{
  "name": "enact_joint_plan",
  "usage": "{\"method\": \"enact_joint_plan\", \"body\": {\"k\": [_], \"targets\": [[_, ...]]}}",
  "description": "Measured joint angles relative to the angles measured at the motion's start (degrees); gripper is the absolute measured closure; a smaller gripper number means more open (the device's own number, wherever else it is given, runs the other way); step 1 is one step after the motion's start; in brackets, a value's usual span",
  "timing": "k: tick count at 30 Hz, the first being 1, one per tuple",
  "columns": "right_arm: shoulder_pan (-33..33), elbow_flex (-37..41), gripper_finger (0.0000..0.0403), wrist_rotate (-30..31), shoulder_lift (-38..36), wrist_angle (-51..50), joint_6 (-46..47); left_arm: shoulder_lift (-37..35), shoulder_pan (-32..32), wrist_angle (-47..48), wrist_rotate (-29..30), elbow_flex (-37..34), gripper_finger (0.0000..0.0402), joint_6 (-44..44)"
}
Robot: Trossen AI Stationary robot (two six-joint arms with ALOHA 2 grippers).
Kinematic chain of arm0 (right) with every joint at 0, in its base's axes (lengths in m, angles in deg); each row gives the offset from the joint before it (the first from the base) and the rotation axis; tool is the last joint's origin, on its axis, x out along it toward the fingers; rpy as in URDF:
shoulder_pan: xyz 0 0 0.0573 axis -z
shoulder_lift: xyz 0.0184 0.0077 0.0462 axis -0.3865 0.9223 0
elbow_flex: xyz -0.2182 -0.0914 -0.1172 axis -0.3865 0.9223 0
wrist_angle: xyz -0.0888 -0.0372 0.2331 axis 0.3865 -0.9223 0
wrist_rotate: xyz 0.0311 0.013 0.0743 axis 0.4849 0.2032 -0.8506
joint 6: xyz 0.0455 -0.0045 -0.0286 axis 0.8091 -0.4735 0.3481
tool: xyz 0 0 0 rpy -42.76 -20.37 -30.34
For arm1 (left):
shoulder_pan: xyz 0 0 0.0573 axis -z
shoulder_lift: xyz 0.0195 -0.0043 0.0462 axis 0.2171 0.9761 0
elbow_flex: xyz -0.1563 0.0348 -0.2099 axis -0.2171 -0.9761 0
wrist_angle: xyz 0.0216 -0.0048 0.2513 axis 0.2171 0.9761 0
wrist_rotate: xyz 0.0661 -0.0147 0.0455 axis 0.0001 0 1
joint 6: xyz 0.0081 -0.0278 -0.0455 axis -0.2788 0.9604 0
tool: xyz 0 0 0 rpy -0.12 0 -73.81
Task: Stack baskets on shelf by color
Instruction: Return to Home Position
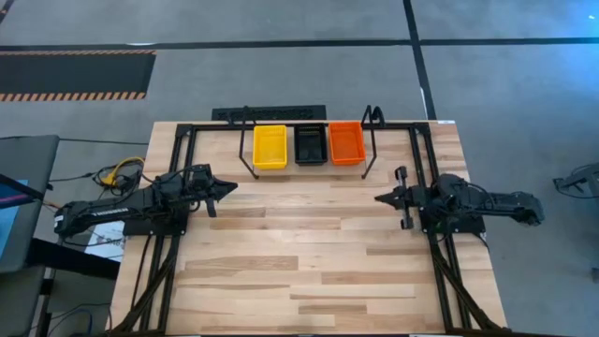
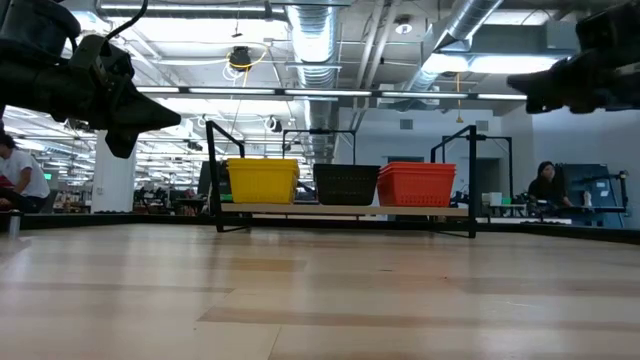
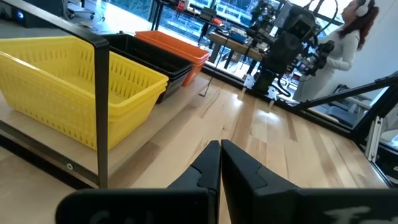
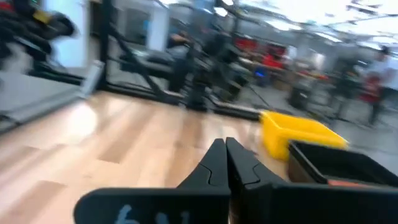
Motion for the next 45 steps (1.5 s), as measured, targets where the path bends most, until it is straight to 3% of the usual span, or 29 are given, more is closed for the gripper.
{"method": "enact_joint_plan", "body": {"k": [5,13,24,45], "targets": [[0.0,0.0,0.0403,8.4,0.0,-1.5,-2.7,0.0,0.0,-0.1,0.0,0.0,0.0401,0.0],[-1.7,0.0,0.0398,8.2,0.0,-1.9,-2.0,0.0,0.0,0.0,0.0,0.0,0.0401,0.0],[-4.2,0.1,0.0361,8.2,0.0,-2.0,11.1,0.0,0.0,0.0,0.0,0.0,0.0401,0.0],[-4.3,0.2,0.0360,8.2,0.0,-2.1,11.5,0.0,0.0,0.0,0.0,0.0,0.0401,0.0]]}}
